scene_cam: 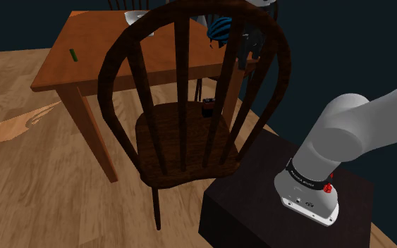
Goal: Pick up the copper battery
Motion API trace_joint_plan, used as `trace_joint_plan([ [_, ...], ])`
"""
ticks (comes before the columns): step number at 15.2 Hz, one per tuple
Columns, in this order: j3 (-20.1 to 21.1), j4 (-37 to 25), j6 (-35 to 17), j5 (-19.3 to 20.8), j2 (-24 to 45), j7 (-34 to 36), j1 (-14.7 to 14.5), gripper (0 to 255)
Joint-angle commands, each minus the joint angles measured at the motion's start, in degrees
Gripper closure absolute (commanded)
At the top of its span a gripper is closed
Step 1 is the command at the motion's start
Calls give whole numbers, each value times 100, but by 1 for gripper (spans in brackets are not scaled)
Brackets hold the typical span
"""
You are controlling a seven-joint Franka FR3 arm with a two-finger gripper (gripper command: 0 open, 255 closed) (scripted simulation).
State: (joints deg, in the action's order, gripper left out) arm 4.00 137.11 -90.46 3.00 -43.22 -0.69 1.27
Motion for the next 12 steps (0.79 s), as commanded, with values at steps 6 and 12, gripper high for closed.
trace_joint_plan([
  [6, -303, 386, -1089, 143, 584, -569, -39, 0],
  [12, -626, 542, -2378, 227, 1584, -1249, -93, 0],
])
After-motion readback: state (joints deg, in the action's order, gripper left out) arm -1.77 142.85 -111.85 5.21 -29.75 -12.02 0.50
